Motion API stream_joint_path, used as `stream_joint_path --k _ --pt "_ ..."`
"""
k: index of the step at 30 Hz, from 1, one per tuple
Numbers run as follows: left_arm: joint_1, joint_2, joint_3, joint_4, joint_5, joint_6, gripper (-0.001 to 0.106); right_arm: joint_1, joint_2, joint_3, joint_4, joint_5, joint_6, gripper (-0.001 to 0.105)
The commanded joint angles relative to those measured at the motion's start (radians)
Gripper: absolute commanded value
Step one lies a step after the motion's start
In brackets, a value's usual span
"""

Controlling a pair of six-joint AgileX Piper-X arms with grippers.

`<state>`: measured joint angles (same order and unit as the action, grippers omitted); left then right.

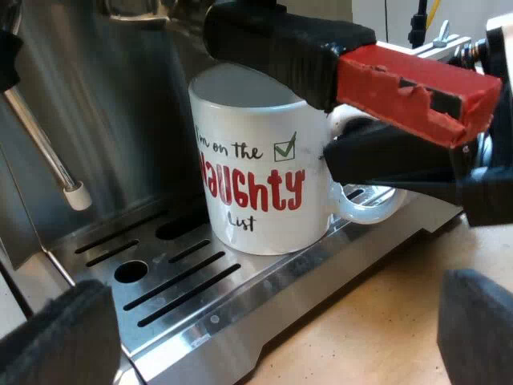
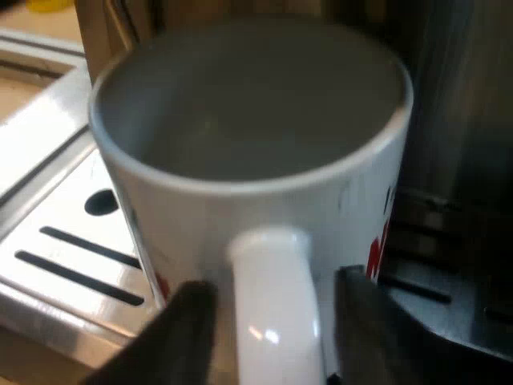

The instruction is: Place mug into machine

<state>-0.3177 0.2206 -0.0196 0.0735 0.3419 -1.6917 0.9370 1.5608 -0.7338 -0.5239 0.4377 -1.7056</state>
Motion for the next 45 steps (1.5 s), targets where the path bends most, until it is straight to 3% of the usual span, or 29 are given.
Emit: stream_joint_path --k 1,9,15,18,33,39,45 --pt "-0.005 0.000 0.001 -0.013 0.007 -0.013 0.081 0.007 -0.033 0.014 -0.011 0.010 0.000 0.048" --pt "-0.005 0.000 0.001 -0.013 0.007 -0.013 0.081 0.010 -0.039 0.130 -0.057 0.010 0.043 0.048" --pt "-0.005 0.000 0.001 -0.013 0.007 -0.013 0.081 0.010 0.017 0.131 -0.175 -0.002 0.041 0.048" --pt "-0.005 0.000 0.001 -0.013 0.007 -0.013 0.081 0.010 0.077 0.109 -0.242 -0.030 -0.009 0.048" --pt "-0.005 0.000 0.001 -0.013 0.007 -0.013 0.081 -0.050 0.210 -0.088 -0.242 -0.077 -0.026 0.048" --pt "-0.005 0.000 0.001 -0.013 0.007 -0.013 0.081 -0.050 0.242 -0.124 -0.242 -0.091 -0.028 0.048" --pt "-0.005 0.000 0.001 -0.013 0.005 -0.013 0.081 -0.044 0.215 -0.117 -0.159 -0.036 -0.023 0.048"
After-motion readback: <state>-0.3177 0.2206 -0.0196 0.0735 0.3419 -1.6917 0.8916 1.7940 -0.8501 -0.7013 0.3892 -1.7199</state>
